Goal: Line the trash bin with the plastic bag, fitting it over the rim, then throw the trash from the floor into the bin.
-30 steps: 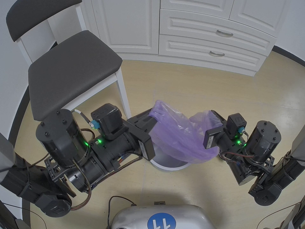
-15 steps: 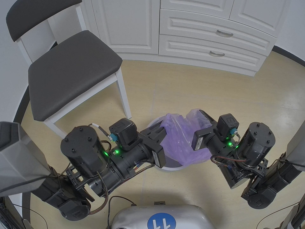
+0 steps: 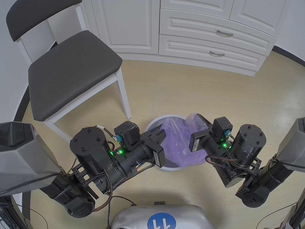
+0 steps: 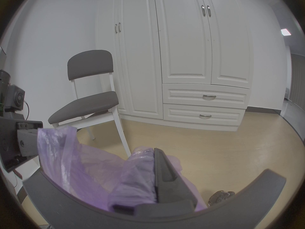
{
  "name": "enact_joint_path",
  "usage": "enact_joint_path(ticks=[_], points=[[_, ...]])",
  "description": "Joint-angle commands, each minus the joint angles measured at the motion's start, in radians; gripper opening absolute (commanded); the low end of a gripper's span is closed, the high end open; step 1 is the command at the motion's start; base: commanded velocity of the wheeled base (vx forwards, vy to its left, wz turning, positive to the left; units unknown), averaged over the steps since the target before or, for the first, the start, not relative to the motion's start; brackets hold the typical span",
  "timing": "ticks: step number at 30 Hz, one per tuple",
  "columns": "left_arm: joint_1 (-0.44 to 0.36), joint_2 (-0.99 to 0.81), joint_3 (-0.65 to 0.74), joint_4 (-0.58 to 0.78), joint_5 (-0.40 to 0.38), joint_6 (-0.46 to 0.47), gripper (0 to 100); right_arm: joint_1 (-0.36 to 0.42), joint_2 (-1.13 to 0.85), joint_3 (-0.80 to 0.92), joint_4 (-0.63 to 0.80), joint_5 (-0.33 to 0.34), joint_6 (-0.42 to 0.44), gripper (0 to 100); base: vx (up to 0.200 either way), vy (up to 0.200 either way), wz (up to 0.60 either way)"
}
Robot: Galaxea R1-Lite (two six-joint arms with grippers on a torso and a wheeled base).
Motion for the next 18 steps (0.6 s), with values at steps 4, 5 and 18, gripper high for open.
enact_joint_path(ticks=[4, 5, 18], points=[[0.002, 0.027, -0.001, 0.000, -0.015, -0.003, 0, -0.023, 0.081, -0.029, -0.017, 0.004, 0.010, 0, 0.000, 0.000, 0.00], [0.007, 0.034, -0.003, 0.000, -0.016, -0.003, 0, -0.029, 0.096, -0.042, -0.017, 0.004, 0.018, 0, 0.000, 0.000, 0.00], [0.042, 0.081, -0.038, 0.000, -0.046, -0.043, 0, -0.055, 0.193, -0.094, -0.017, 0.005, 0.043, 0, 0.000, 0.000, 0.00]])
